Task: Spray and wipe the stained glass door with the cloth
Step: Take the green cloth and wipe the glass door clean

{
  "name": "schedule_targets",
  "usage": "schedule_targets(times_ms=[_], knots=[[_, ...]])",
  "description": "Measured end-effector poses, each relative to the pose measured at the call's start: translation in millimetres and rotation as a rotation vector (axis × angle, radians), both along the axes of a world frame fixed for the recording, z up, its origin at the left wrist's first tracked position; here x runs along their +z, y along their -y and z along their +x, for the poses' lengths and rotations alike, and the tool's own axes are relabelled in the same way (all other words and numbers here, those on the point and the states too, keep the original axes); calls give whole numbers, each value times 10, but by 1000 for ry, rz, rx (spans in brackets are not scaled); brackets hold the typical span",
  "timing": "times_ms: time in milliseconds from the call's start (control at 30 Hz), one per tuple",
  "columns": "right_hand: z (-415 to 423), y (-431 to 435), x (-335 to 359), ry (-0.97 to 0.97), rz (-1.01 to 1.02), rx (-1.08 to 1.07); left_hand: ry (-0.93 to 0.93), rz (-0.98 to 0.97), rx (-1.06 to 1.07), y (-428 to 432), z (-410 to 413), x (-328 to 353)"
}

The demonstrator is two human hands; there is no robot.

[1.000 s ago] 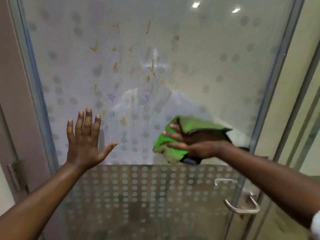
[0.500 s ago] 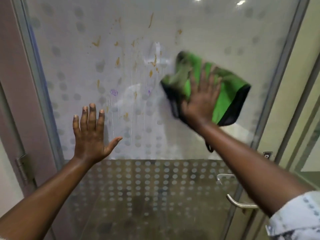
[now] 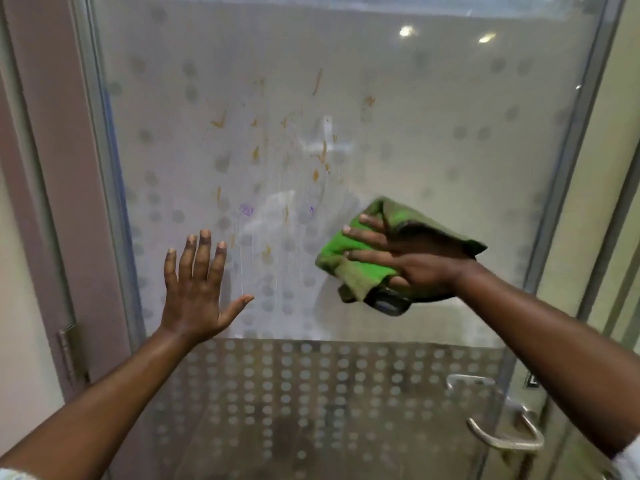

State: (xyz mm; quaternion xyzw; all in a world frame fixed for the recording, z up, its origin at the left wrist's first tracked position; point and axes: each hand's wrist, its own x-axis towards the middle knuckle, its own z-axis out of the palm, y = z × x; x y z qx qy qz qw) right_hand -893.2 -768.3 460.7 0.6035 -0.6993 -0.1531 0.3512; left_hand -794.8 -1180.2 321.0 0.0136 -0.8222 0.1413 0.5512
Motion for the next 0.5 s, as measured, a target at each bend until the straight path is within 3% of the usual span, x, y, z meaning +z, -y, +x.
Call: schedule_targets(times_ms=[167,367,433,500], knots=[[-97,-348,1128,-203,-529,-218,-6,-5,-6,-6,-12,-3],[177,719,1384,-20,-1328,-322,-17,15,-25,-2,-55,-30],[276,1107,1153,-15,-1297,-295,-19,16,-25,7,-58,-33],[305,1339,765,-72,-1081,-233,-26,3,-19,15,-50,-36]])
